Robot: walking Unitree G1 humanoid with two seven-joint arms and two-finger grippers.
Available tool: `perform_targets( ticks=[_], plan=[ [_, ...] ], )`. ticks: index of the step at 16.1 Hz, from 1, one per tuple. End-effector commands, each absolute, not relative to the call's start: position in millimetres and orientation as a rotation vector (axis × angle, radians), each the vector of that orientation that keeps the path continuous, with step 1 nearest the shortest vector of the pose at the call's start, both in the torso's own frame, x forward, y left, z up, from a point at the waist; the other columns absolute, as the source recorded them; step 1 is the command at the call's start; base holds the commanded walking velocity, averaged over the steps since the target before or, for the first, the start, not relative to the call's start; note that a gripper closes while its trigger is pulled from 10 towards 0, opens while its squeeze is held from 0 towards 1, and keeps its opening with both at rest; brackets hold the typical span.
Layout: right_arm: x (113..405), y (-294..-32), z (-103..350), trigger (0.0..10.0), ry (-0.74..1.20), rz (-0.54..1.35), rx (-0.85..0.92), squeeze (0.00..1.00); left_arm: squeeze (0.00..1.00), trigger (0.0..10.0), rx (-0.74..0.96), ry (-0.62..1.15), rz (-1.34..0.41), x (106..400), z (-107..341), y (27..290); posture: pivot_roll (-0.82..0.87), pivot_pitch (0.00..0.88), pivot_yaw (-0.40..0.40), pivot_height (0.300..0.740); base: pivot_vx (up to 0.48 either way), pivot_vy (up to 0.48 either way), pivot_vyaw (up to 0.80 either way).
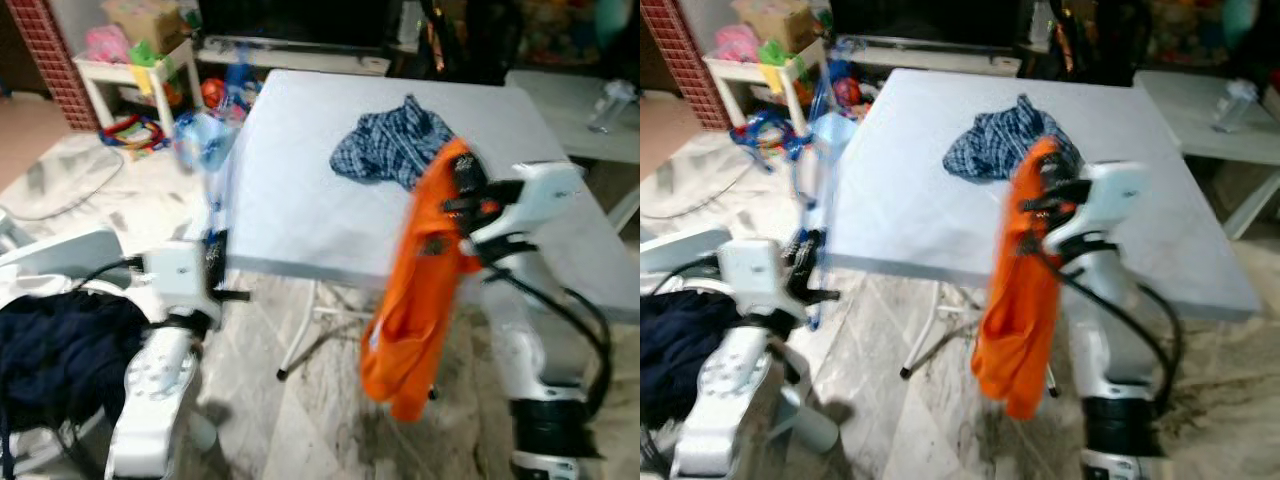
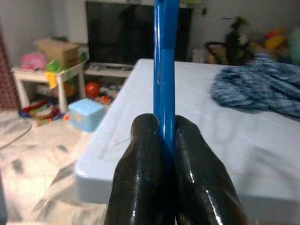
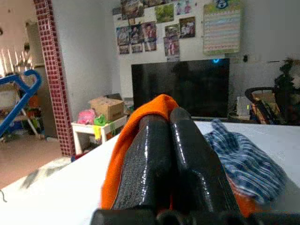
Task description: Hang hanger
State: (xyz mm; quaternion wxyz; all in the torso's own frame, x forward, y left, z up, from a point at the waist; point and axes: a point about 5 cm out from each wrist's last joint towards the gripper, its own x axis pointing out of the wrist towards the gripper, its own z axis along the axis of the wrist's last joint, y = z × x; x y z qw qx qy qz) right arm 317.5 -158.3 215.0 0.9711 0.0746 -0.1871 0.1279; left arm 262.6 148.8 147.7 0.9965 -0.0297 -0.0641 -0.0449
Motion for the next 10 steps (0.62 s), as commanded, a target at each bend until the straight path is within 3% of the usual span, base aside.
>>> perform_targets(
  ticks=[1, 10],
  plan=[
    [317.2, -167.3, 223.5, 0.0, -0.413, 0.229, 0.136, 0.0, 0.0, 10.0, -0.081, -0.124, -0.138, 261.9, 148.1, 137.7, 0.04, 0.075, -0.03, 0.74, 0.0, 0.0, 0.0],
    [323.2, -177.9, 219.5, 0.0, -0.362, 0.158, 0.128, 0.0, 0.0, 10.0, -0.115, -0.102, -0.167, 264.4, 147.4, 131.2, 0.04, 0.079, -0.024, 0.74, 0.0, 0.0, -0.05]
  ],
)
